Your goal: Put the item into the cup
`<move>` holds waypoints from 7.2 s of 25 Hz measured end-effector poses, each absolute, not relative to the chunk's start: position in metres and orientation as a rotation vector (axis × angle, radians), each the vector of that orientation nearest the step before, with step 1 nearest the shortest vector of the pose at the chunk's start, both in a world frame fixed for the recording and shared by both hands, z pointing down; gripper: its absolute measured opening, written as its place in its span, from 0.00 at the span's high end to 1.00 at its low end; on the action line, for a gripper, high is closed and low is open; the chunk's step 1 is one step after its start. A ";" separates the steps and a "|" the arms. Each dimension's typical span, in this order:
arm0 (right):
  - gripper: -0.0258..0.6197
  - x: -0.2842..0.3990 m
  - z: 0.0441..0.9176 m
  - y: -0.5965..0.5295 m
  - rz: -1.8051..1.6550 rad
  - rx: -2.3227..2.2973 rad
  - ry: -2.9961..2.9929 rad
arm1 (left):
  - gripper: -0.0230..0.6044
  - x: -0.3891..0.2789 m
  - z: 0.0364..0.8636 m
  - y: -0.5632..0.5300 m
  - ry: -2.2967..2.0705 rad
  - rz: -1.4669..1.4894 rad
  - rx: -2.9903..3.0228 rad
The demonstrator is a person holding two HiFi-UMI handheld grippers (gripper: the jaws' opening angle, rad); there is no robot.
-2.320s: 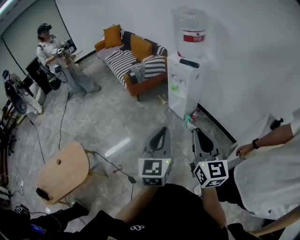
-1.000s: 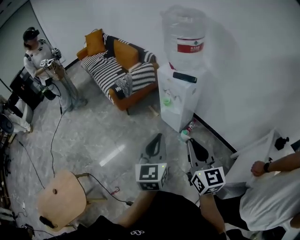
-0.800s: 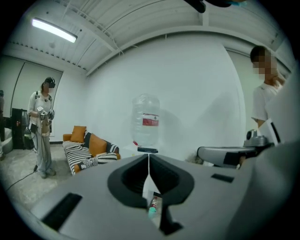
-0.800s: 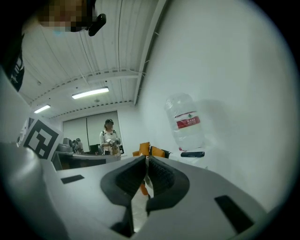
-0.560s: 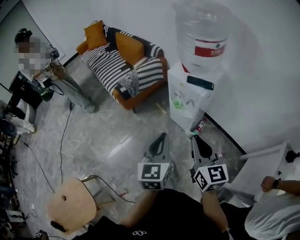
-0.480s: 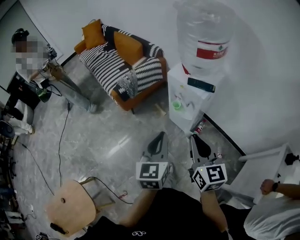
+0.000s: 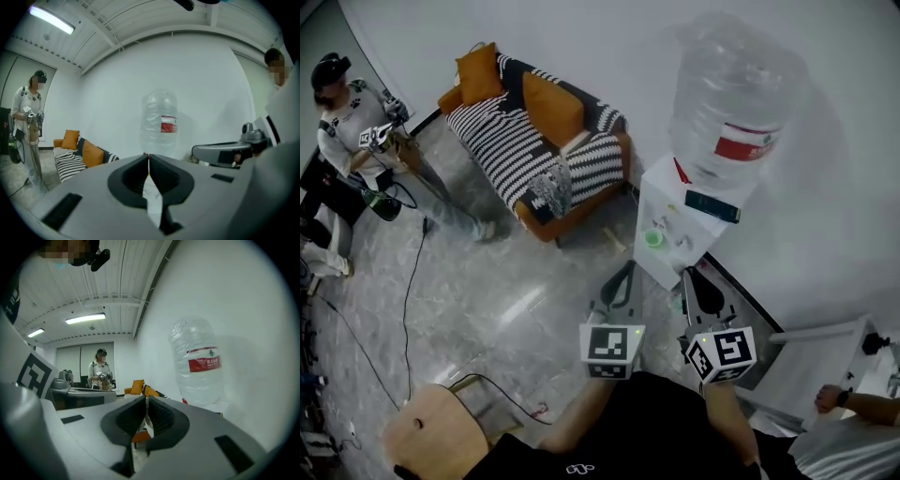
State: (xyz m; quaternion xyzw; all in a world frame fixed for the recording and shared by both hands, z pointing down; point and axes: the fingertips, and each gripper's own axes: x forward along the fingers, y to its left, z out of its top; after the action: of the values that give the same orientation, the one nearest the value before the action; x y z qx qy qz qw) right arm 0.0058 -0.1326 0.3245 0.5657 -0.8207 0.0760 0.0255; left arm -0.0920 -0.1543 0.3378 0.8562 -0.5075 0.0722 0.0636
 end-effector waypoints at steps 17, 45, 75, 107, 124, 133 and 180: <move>0.92 0.002 0.328 -0.172 0.215 1.791 -2.481 | 0.94 -0.099 0.344 -0.191 -1.532 0.164 2.532; 0.92 0.045 0.441 -0.222 0.417 1.706 -2.395 | 0.94 -0.072 0.449 -0.233 -1.564 0.315 2.358; 0.92 0.050 0.665 -0.260 0.589 1.765 -2.289 | 0.94 -0.056 0.691 -0.242 -1.469 0.521 2.191; 0.92 0.036 0.772 -0.398 0.433 1.883 -2.067 | 0.94 -0.116 0.740 -0.238 -1.502 0.653 2.081; 0.86 0.029 0.767 -0.394 0.464 1.858 -2.135 | 0.94 -0.139 0.742 -0.234 -1.555 0.659 2.036; 0.94 0.030 0.749 -0.358 0.490 1.831 -2.184 | 0.94 -0.127 0.736 -0.226 -1.529 0.612 2.044; 0.94 0.063 0.321 -0.194 0.190 1.736 -2.516 | 0.94 -0.006 0.326 -0.191 -1.622 0.171 2.477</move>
State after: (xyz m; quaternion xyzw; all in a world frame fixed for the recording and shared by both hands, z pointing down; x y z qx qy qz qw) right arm 0.0631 -0.1943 0.3214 0.5663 -0.8209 0.0621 0.0396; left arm -0.0063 -0.1914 0.3263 0.8320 -0.5448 0.0574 0.0881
